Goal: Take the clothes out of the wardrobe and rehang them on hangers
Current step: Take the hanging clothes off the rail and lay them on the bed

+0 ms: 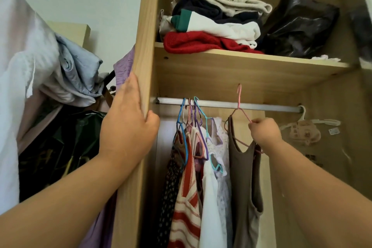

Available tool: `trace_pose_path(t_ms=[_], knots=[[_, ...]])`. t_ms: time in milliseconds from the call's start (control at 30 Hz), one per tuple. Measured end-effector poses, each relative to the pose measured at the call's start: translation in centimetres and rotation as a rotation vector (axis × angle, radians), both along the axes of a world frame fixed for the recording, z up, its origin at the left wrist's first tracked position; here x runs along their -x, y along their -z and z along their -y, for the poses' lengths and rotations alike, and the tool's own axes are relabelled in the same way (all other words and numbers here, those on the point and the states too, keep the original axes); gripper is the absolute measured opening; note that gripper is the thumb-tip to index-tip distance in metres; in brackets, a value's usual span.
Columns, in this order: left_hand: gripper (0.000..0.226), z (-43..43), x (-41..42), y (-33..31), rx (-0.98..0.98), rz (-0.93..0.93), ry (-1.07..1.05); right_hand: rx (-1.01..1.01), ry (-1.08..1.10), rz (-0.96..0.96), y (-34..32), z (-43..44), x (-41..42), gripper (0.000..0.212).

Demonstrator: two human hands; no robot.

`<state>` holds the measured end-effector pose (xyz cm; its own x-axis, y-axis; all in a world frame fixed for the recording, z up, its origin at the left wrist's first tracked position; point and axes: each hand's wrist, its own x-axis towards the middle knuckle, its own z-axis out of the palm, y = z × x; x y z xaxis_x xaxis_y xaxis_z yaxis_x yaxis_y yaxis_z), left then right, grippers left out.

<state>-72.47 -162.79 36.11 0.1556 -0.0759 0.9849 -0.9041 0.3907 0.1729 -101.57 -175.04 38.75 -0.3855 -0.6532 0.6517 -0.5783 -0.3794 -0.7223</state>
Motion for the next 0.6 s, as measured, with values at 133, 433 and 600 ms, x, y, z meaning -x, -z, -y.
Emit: trace_pose_path(t_ms=[133,433,600], knots=[[0.078,-0.2,0.2,0.2,0.003,-0.004,0.030,-0.012,0.074,-0.023,-1.0,-1.3,1.9,0.017],[0.077,-0.7,0.3,0.2,-0.031,-0.012,0.017,-0.054,0.120,0.014,1.0,-5.9,4.5,0.014],[0.078,-0.7,0.1,0.2,-0.068,-0.018,0.046,-0.039,0.147,0.050,1.6,-8.8,6.0,0.015]])
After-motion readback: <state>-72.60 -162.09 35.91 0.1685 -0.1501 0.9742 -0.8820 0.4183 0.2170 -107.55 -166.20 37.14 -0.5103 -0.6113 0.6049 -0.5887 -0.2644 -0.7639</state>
